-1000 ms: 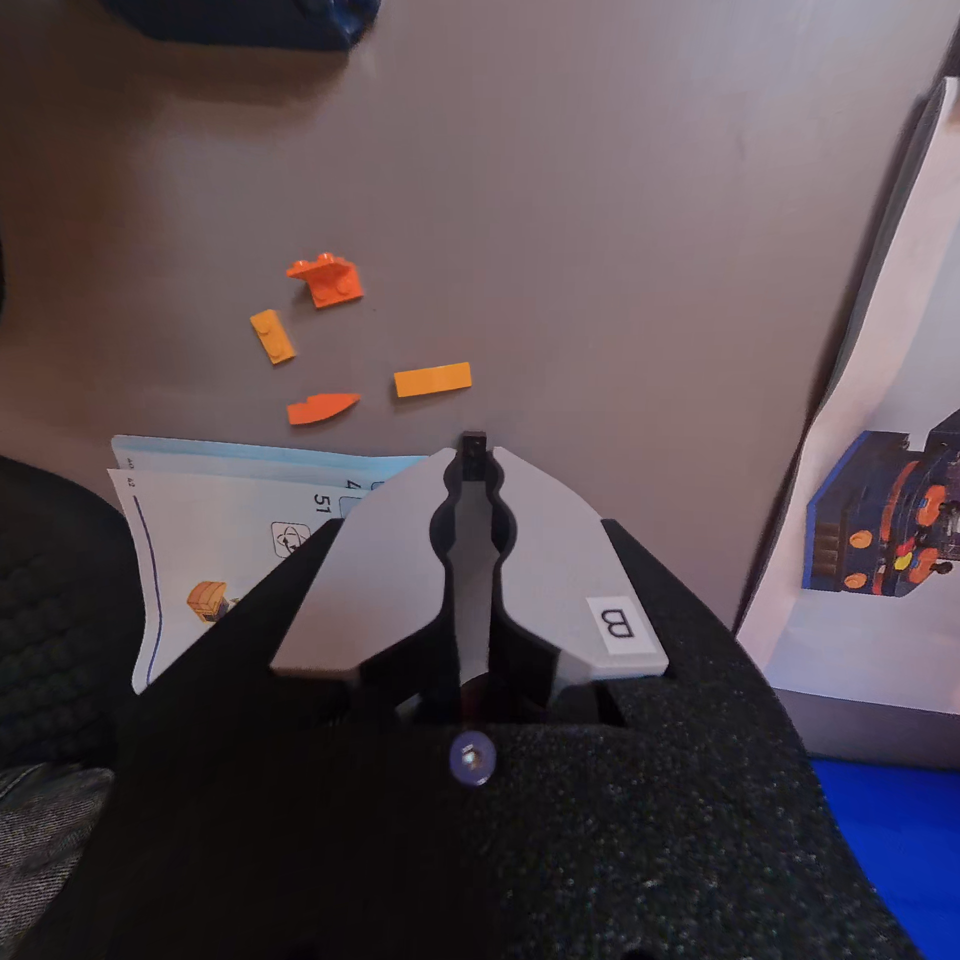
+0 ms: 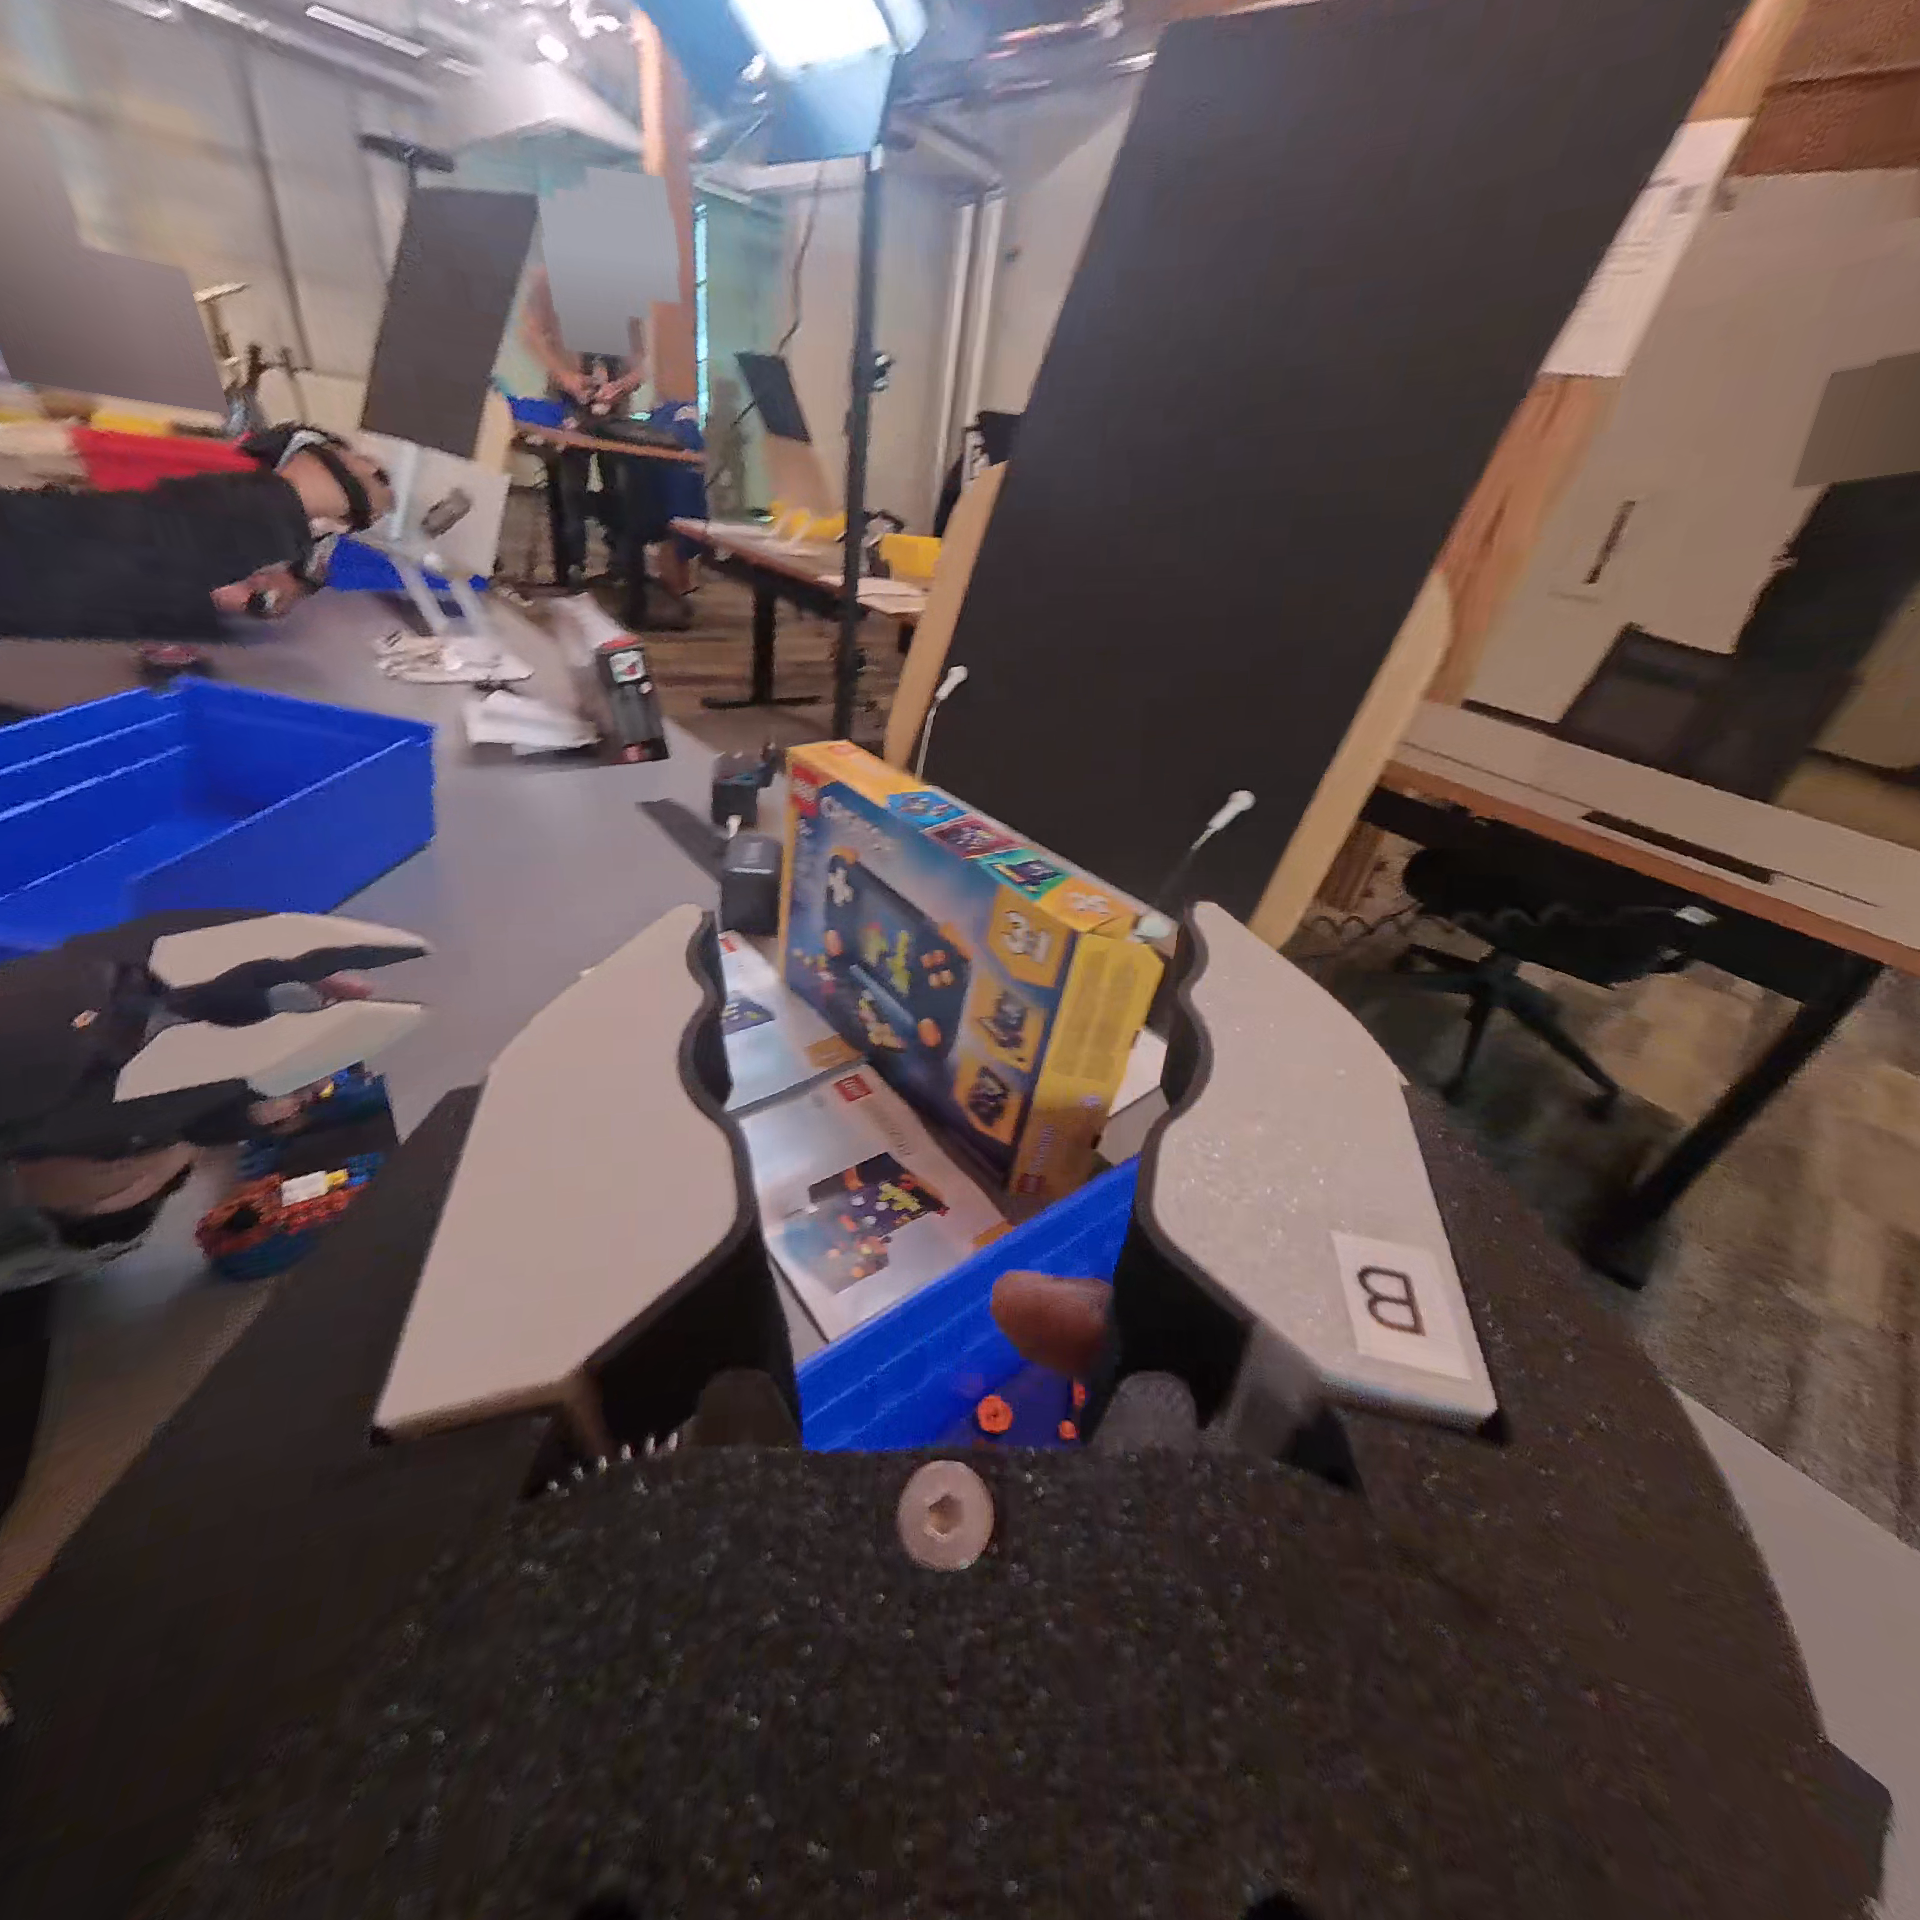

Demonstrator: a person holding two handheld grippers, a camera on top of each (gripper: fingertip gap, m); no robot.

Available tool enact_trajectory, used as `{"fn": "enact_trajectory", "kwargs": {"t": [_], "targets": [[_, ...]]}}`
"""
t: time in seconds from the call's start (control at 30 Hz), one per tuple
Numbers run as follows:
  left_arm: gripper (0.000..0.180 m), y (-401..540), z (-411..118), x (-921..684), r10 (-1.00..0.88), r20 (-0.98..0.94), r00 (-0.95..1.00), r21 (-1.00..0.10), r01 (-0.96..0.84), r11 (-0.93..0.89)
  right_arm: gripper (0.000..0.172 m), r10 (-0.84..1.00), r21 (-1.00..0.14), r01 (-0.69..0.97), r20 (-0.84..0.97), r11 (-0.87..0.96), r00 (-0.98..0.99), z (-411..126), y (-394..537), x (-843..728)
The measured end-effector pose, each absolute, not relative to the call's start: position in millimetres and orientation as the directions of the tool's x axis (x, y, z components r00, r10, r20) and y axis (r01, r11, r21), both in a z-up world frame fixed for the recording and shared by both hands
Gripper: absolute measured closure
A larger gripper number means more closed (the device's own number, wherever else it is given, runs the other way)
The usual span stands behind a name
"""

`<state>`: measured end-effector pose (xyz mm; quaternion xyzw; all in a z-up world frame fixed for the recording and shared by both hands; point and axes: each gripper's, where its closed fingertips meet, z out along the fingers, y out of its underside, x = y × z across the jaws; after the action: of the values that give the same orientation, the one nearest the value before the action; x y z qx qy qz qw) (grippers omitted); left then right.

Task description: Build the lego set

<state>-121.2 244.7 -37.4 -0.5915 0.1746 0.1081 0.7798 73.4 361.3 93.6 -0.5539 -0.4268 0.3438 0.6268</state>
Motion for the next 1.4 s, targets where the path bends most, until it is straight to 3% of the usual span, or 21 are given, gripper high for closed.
{"fn": "enact_trajectory", "kwargs": {"t": [0.2, 0.37, 0.5, 0.73, 0.87, 1.0, 1.2, 1.33, 1.4], "targets": [[0.157, 244.2, -38.2, -118.7, -0.046, -0.408, 0.912, -0.881, -0.380, 0.282, 0.073, 0.830, -0.980, 0.019, 0.178, 0.198, 0.528, 97.1, 383.6, 102.5], [0.157, 240.6, -33.3, -114.6, -0.063, -0.394, 0.917, -0.879, -0.356, 0.317, 0.056, 0.748, -0.941, -0.114, 0.176, 0.319, 0.640, 121.2, 395.4, 120.9], [0.151, 239.4, -31.4, -113.3, -0.072, -0.383, 0.921, -0.881, -0.340, 0.329, 0.025, 0.719, -0.927, -0.171, 0.133, 0.334, 0.682, 131.1, 399.8, 131.9], [0.130, 241.4, -33.6, -113.3, -0.032, -0.461, 0.887, -0.846, -0.428, 0.318, 0.025, 0.645, -0.885, -0.163, 0.182, 0.436, 0.742, 144.4, 396.1, 143.9], [0.085, 240.0, -27.5, -112.1, -0.024, -0.444, 0.896, -0.844, -0.409, 0.345, 0.025, 0.655, -0.889, -0.176, 0.166, 0.423, 0.737, 143.3, 397.2, 145.7], [0.061, 236.0, -17.3, -117.1, -0.020, -0.371, 0.928, -0.860, -0.335, 0.385, 0.025, 0.666, -0.899, -0.180, 0.150, 0.400, 0.731, 140.9, 398.9, 146.6], [0.051, 230.2, -7.9, -117.7, -0.057, -0.300, 0.952, -0.867, -0.247, 0.432, 0.026, 0.719, -0.935, -0.143, 0.147, 0.326, 0.679, 125.9, 401.5, 139.9], [0.050, 233.6, -13.9, -113.1, -0.075, -0.320, 0.944, -0.872, -0.263, 0.412, 0.042, 0.761, -0.968, -0.051, 0.161, 0.247, 0.629, 103.0, 405.1, 132.1], [0.050, 235.1, -16.4, -111.6, -0.079, -0.331, 0.940, -0.874, -0.273, 0.402, 0.058, 0.737, -0.977, 0.011, 0.168, 0.213, 0.655, 92.4, 413.5, 135.6]]}}
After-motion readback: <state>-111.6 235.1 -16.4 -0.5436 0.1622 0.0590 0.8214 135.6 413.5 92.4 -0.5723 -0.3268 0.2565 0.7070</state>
